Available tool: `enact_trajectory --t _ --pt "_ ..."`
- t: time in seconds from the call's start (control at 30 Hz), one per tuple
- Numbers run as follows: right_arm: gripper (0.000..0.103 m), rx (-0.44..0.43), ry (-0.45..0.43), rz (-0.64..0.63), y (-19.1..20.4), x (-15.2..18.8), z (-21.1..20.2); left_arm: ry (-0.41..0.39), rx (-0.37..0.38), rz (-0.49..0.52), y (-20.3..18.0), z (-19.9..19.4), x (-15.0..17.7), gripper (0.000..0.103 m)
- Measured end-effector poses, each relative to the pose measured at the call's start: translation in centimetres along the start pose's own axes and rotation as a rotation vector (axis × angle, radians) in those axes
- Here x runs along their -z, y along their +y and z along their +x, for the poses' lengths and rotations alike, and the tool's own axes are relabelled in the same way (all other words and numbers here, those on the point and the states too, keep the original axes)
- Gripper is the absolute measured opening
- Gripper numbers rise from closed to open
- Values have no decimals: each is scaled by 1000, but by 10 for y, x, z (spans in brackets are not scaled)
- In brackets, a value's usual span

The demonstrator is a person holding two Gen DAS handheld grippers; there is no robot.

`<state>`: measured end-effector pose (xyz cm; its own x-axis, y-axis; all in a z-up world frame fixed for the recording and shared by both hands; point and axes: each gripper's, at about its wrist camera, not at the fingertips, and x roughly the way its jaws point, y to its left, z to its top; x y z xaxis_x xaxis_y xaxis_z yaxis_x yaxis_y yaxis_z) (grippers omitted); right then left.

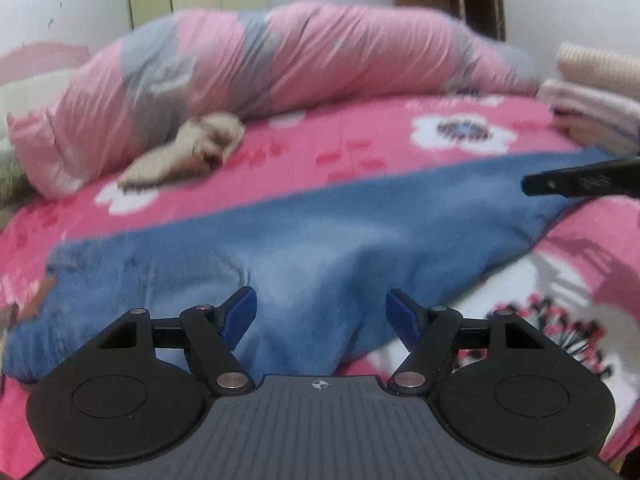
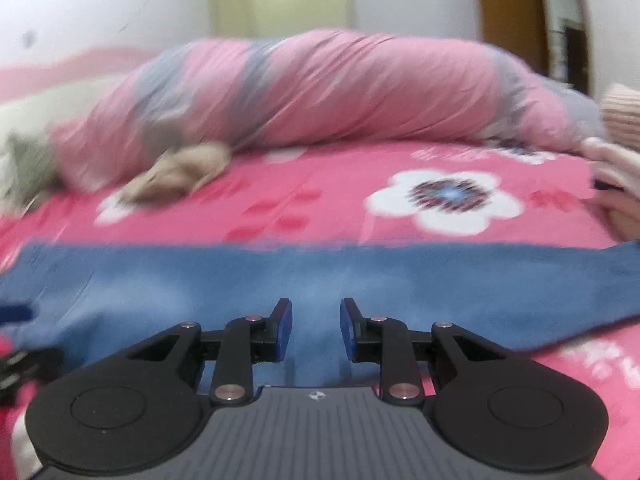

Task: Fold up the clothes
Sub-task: 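Move the right gripper to the jeans leg hem beside the clothes stack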

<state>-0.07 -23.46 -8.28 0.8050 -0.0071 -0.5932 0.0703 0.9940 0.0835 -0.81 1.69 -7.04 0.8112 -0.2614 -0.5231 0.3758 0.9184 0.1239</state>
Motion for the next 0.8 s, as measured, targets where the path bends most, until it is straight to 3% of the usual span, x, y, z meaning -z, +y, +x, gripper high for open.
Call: enact_trajectory --t 0.17,0.33,0.47,0.7,0.8 --pt "31 73 0 122 -37 -8 10 -26 74 -36 -8 8 -16 76" --pt "36 13 -65 244 -73 5 -23 57 84 -112 -5 46 -14 75" --pt "46 135 -180 436 -143 2 -48 88 85 -171 0 57 -10 75" --pt "47 303 -233 811 -267 11 -48 86 94 -162 -12 66 -20 75" --pt "47 315 -228 917 -297 21 -37 109 77 -150 -19 76 -23 75"
